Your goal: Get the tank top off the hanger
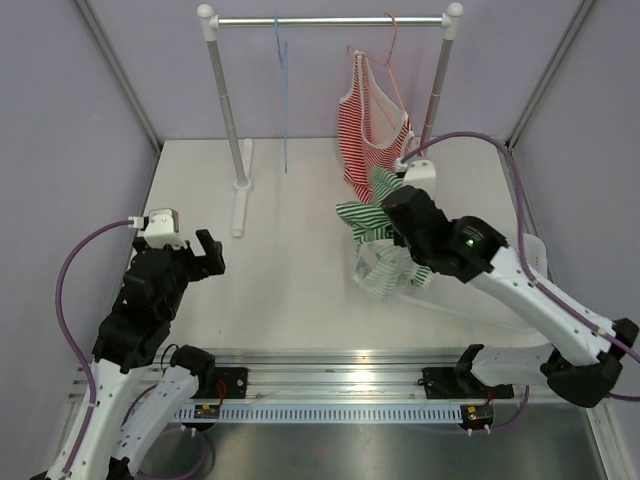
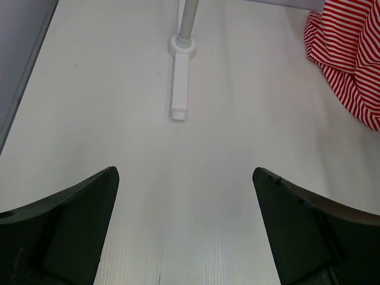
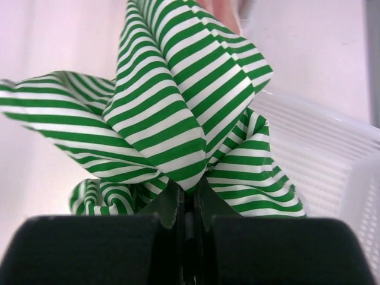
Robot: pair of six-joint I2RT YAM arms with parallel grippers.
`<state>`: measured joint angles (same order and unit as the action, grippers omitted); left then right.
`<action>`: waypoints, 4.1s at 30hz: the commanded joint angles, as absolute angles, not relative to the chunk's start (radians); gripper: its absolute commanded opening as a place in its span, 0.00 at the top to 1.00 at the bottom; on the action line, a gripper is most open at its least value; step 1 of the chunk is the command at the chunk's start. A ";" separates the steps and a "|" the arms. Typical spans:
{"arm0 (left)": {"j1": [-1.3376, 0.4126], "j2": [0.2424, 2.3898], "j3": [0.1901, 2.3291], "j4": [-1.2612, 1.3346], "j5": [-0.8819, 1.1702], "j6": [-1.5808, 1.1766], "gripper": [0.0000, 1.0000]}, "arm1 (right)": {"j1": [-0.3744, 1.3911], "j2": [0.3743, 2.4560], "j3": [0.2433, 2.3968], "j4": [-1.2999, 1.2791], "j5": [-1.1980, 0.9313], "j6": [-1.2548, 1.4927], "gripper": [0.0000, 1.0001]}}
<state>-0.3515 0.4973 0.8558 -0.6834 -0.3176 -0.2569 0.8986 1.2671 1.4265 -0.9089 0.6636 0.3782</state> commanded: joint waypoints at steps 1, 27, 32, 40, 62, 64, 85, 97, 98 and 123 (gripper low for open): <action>-0.348 0.495 0.864 -0.621 -0.298 -0.242 0.01 | 0.853 1.145 1.417 -1.058 0.833 0.465 1.00; -0.348 0.618 1.029 -0.686 -0.183 -0.392 0.01 | 0.373 1.238 0.968 -0.793 0.722 0.583 0.03; -0.348 0.656 1.069 -0.657 -0.105 -0.474 0.01 | 0.371 1.155 1.074 -0.884 0.741 0.562 0.01; -0.353 0.704 1.066 -0.623 0.023 -0.466 0.01 | 0.371 0.976 1.179 -0.645 0.267 0.282 0.00; -0.356 0.707 0.887 -0.638 -0.008 -0.270 0.01 | 0.367 1.888 2.328 -0.761 0.132 -0.069 0.22; -0.357 0.703 0.881 -0.635 -0.006 -0.270 0.01 | 0.367 1.954 2.428 -0.787 0.130 -0.080 0.33; -0.356 0.723 0.879 -0.635 0.038 -0.265 0.01 | 0.367 1.987 2.637 -0.798 -0.040 -0.006 1.00; -0.356 0.643 0.943 -0.598 0.075 -0.310 0.01 | 0.425 1.787 2.401 -0.798 -0.176 0.087 1.00; -0.356 0.641 0.959 -0.594 0.084 -0.324 0.01 | 0.452 1.766 2.373 -0.808 -0.166 0.086 1.00; -0.546 0.920 1.335 -0.658 -0.054 -0.216 0.08 | 0.920 1.287 1.668 -0.781 -0.119 0.311 1.00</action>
<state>-0.5186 0.9279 1.3525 -0.6636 -0.0227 -0.2462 0.9028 1.3590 1.6752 -0.8631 -0.0784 0.2787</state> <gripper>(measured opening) 0.944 0.036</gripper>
